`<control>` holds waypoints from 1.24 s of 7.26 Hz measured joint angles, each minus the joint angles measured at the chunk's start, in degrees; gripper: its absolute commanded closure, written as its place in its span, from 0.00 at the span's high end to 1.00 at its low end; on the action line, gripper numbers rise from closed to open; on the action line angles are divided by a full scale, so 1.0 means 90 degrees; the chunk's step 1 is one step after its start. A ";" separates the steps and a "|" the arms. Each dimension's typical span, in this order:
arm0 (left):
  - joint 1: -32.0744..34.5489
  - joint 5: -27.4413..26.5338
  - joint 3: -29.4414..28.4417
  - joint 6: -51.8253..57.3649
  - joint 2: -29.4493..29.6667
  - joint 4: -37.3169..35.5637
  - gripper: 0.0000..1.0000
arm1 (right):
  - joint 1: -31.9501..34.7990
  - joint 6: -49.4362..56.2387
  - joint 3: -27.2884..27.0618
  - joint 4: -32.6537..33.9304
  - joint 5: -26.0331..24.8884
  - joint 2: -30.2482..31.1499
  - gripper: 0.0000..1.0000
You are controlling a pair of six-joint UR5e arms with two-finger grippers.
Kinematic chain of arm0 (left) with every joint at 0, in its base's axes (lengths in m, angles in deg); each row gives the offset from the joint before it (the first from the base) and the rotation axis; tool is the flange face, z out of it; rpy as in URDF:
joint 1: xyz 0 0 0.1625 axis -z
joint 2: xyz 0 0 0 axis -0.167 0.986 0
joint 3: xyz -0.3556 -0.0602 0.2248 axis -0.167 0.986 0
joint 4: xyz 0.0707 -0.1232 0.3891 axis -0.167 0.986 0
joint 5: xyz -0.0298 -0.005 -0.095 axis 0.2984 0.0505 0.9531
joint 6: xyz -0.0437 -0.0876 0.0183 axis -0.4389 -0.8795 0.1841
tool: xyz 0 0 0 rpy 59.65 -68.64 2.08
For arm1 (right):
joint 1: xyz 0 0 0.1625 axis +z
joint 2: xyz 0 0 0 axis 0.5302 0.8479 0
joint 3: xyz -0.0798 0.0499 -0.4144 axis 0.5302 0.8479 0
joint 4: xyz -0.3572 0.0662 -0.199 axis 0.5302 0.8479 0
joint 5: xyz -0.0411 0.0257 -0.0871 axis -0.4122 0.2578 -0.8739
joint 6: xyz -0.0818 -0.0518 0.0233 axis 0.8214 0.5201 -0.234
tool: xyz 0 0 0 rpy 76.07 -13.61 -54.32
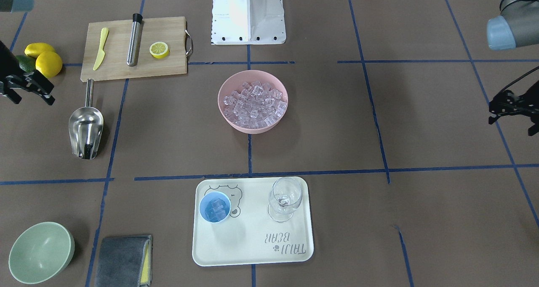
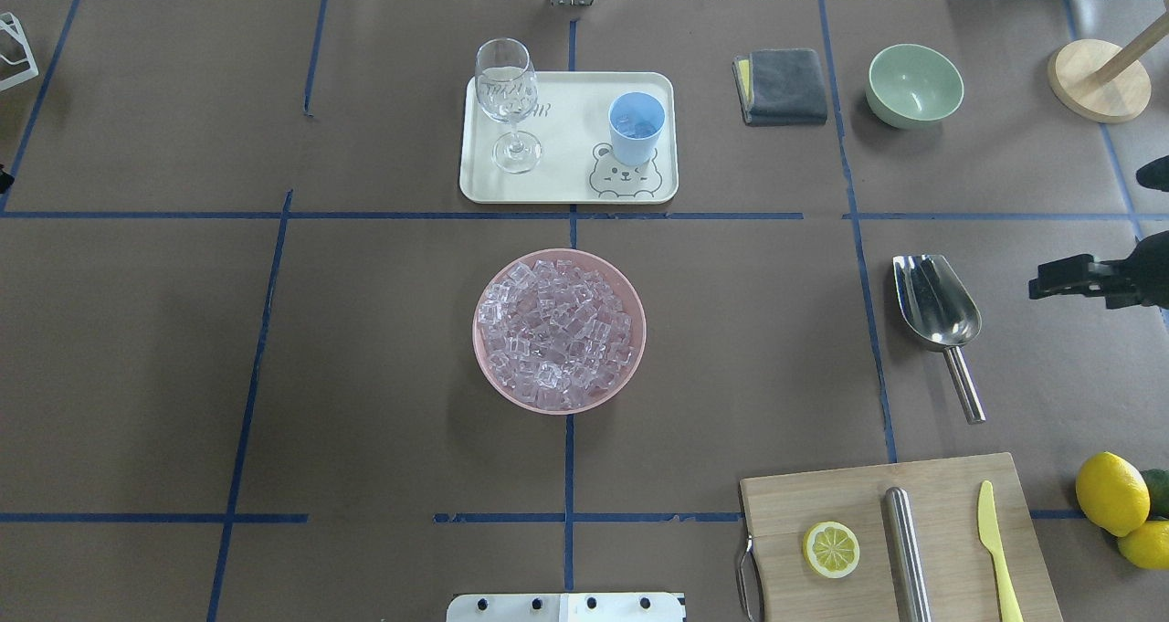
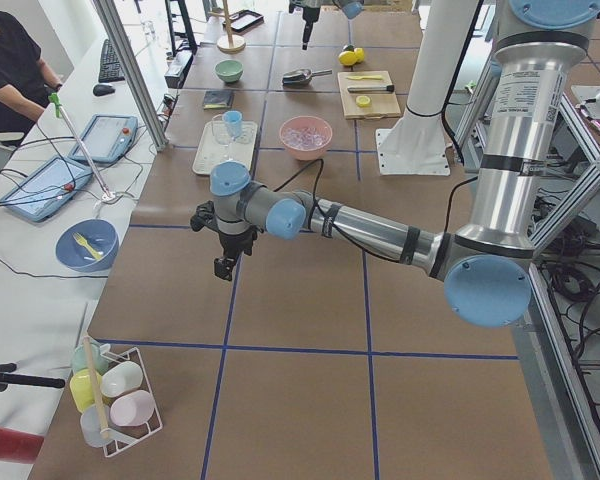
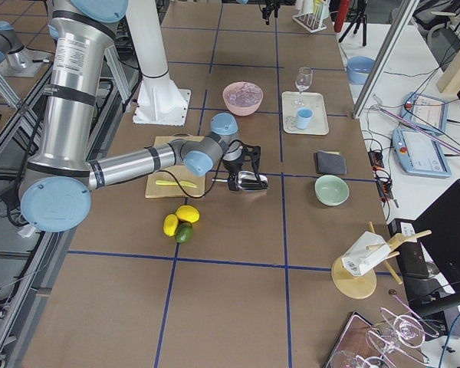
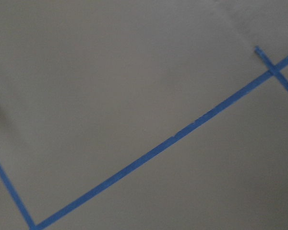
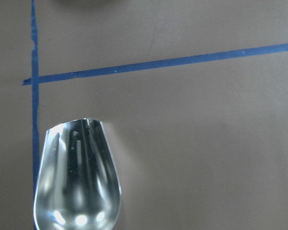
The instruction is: Put ice in cup with scoop
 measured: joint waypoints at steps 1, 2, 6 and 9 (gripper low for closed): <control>0.0479 0.0049 0.0006 0.0003 0.0144 -0.0802 1.00 | 0.0709 0.0797 0.0402 0.0017 0.0447 -0.0001 1.00; 0.0878 0.0258 -0.0036 0.0010 0.0072 -0.1169 1.00 | 0.1323 0.1523 0.0781 0.0029 0.0834 -0.0001 1.00; 0.1233 0.1240 -0.0178 0.0042 -0.0661 -0.0974 1.00 | 0.2614 0.3967 0.1095 0.2004 0.1333 -0.0565 1.00; 0.1234 0.1290 -0.0142 0.0035 -0.0716 -0.0502 1.00 | 0.2624 0.4461 0.1131 0.2801 0.1274 -0.1060 1.00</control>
